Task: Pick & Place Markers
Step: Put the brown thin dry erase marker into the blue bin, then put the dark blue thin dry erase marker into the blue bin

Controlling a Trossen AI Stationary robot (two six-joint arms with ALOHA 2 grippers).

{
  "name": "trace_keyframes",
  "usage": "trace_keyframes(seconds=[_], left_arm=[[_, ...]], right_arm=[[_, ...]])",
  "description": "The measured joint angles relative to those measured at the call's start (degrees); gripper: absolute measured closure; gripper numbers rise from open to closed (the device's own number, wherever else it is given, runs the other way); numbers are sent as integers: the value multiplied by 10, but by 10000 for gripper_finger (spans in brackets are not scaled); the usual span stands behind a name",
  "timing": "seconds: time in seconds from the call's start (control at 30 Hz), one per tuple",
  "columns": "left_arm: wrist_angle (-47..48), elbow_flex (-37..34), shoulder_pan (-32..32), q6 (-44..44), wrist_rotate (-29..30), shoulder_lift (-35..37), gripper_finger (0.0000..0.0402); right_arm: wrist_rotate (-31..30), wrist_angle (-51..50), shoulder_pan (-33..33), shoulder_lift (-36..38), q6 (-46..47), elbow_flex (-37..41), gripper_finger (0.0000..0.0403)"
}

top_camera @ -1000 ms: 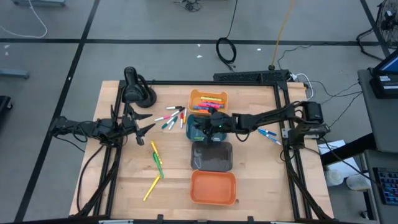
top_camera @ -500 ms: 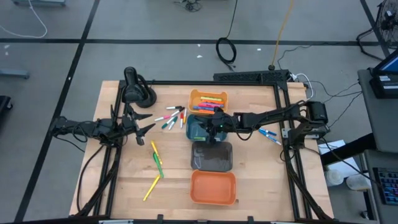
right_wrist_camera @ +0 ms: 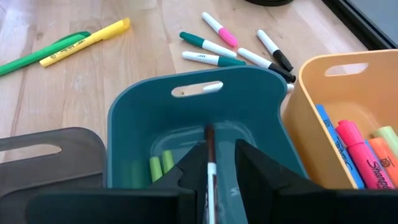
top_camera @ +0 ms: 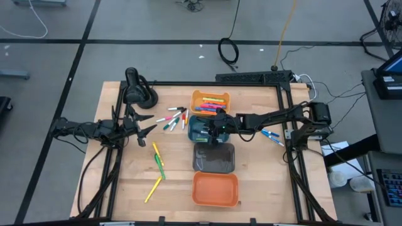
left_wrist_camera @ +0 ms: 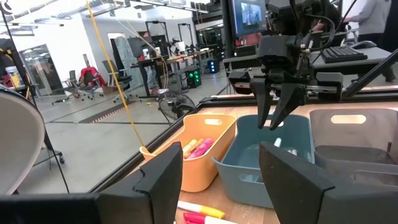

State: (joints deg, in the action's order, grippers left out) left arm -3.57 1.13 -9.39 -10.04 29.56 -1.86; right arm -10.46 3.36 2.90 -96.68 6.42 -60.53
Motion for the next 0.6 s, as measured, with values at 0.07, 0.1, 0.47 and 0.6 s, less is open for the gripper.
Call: trace_keyframes(seconds=[0.07, 0.1, 0.47, 0.6], left_arm=[[0, 0, 0, 0, 0, 0, 188], [0, 0, 0, 0, 0, 0, 188], [0, 0, 0, 0, 0, 0, 188], [0, 0, 0, 0, 0, 0, 188]], right_arm=[[0, 0, 0, 0, 0, 0, 337], [0, -1, 0, 0, 0, 0, 338], [-64, -244, -8, 77, 103, 1, 331], [-139, -372, -24, 131, 174, 4, 324]])
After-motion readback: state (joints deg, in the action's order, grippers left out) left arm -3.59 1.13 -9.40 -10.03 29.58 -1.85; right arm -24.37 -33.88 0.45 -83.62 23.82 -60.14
